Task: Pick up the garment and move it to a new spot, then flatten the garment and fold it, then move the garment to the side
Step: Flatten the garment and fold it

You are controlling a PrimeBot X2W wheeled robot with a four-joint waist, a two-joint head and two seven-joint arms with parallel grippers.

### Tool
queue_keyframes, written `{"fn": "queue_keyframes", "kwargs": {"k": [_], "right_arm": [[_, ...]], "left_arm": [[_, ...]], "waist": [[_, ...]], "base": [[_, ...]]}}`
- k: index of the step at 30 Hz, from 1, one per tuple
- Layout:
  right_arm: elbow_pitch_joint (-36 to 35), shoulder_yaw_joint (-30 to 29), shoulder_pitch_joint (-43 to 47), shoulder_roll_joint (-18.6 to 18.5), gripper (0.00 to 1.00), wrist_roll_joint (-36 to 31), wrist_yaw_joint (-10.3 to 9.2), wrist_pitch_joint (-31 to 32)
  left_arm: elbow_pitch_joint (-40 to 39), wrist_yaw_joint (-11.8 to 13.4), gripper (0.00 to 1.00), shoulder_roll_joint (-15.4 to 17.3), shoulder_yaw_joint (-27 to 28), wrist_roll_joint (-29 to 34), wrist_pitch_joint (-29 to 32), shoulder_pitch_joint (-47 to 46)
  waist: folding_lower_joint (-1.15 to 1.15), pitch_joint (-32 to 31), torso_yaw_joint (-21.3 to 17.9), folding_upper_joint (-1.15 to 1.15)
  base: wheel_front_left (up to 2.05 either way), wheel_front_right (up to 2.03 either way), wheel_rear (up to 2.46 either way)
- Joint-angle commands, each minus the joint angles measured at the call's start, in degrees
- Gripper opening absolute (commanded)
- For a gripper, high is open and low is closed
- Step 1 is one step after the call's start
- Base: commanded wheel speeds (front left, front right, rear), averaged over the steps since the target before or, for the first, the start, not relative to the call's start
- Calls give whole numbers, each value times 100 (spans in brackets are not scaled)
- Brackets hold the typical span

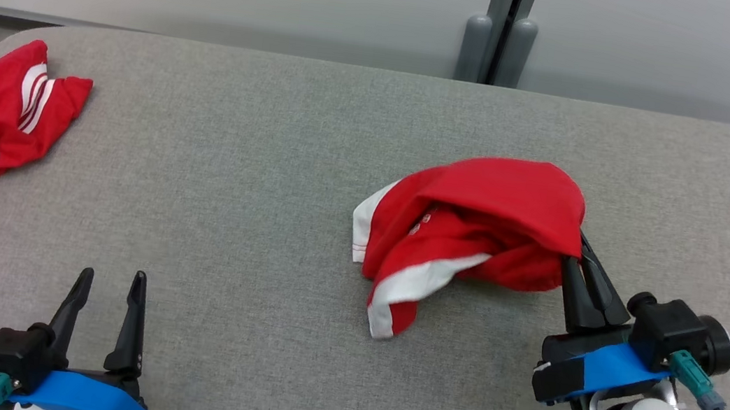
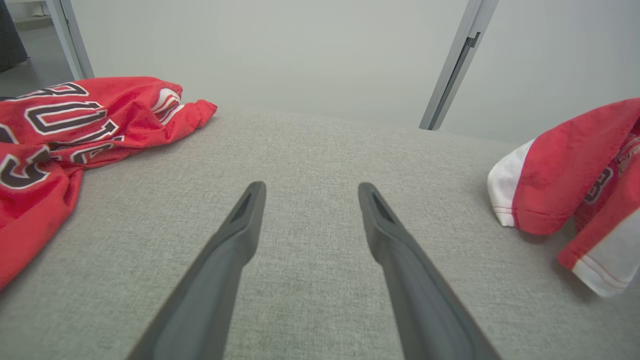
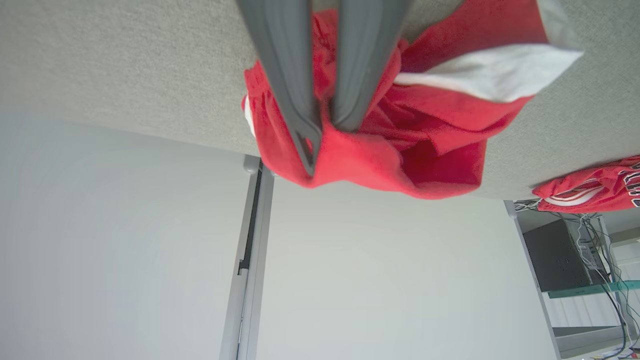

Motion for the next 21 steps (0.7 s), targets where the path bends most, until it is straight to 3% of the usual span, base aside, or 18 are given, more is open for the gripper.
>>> {"fn": "queue_keyframes", "kwargs": {"k": [1,9,16,17,18,21], "right_arm": [[-177,-39,-19,-27,0,-67,1,-26],[-563,-203,-185,-24,0,-269,2,-24],[448,-239,-580,-26,0,-674,1,81],[669,-349,-693,-28,15,-740,1,143],[872,-438,-793,-27,100,-796,2,160],[1325,-715,-1100,-21,100,-909,1,93]], "left_arm": [[-2,8,100,-54,-29,54,-16,33],[30,8,100,-260,28,244,-15,173],[-41,9,100,-179,-205,169,-16,10],[-46,8,100,-154,-263,133,-16,-33],[-57,8,100,-126,-324,109,-15,-68],[-72,8,100,-5,-447,2,-15,-124]], "waist": [[0,-135,-129,-1],[0,-381,-391,-1],[0,-90,-270,-1],[0,-22,-211,-1],[0,38,-152,-1],[0,182,-22,-1]], "base": [[0,0,0],[0,0,0],[0,0,0],[0,0,0],[0,0,0],[0,0,0]]}}
